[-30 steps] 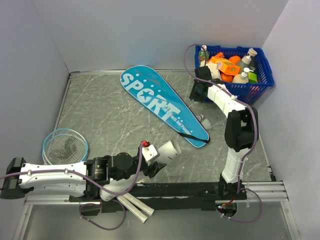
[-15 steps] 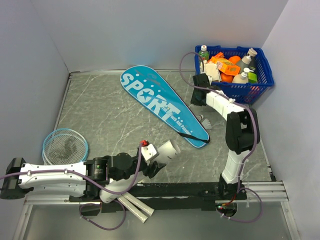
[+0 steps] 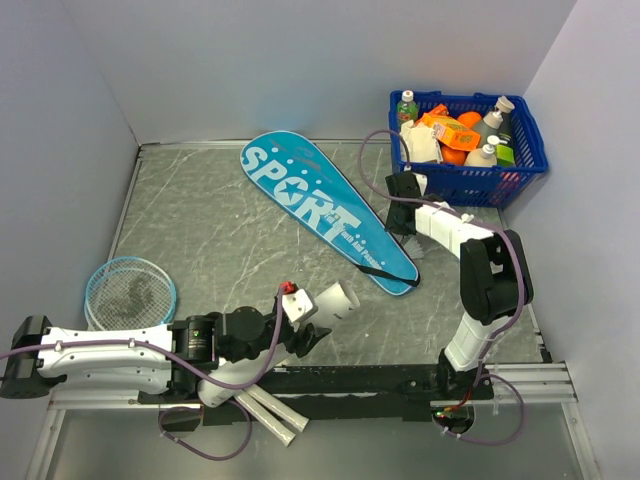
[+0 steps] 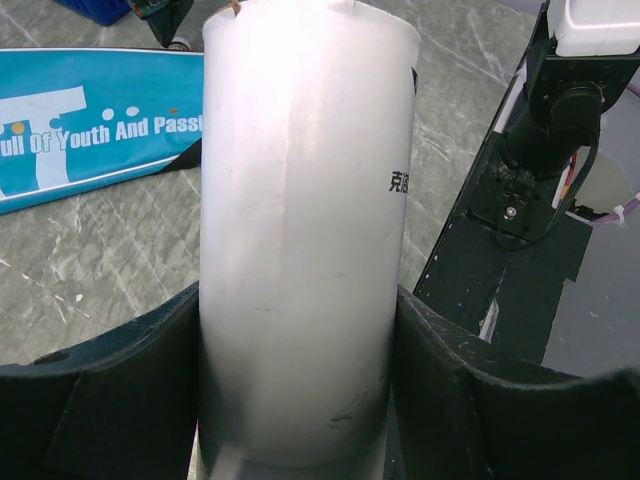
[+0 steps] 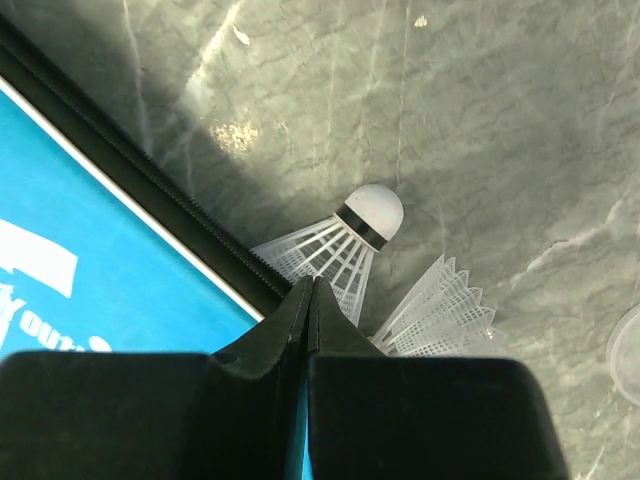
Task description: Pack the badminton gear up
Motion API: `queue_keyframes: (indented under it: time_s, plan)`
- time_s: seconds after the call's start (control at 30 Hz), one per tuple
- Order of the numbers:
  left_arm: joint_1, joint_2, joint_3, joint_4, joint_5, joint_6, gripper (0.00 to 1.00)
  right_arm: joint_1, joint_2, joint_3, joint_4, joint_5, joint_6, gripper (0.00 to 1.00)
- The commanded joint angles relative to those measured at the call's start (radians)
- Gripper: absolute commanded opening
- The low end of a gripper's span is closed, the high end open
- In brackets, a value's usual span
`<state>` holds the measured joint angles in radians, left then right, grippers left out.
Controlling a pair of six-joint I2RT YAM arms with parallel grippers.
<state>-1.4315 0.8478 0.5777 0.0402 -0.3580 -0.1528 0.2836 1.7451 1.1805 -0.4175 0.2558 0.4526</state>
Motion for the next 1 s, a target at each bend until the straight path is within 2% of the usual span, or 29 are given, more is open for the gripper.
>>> queue_keyframes:
  time_s: [0.0,0.13,0.33,0.7,0.83,0.87,0.9,0.97]
  plan:
    - [-0.009,-0.016,0.004,0.061,-0.016,-0.016,0.01,0.008,-0.012,-0.022,0.046,0.019,0.014,0.0]
    - [-0.009,-0.013,0.001,0.064,-0.018,-0.014,0.01,0.025,-0.01,-0.033,0.059,-0.022,0.006,0.0]
    - [-0.009,-0.012,-0.002,0.072,-0.016,-0.014,0.01,0.054,0.011,-0.012,0.033,-0.176,-0.009,0.0]
    - [-0.009,-0.019,-0.012,0.082,-0.01,-0.01,0.01,0.16,-0.061,-0.033,0.023,-0.45,-0.025,0.0]
    - [-0.009,-0.033,-0.012,0.07,-0.015,-0.007,0.01,0.158,-0.128,-0.044,-0.015,-0.373,-0.02,0.0]
    - [-0.009,-0.038,-0.012,0.069,-0.018,-0.005,0.01,0.158,-0.145,-0.044,-0.026,-0.303,-0.022,0.05]
    - [-0.009,-0.047,-0.016,0.069,-0.018,-0.005,0.01,0.158,-0.185,-0.042,-0.055,-0.259,-0.029,0.18]
    - [-0.009,-0.055,-0.019,0.07,-0.016,-0.01,0.01,0.148,-0.223,-0.047,-0.079,-0.137,-0.038,0.34]
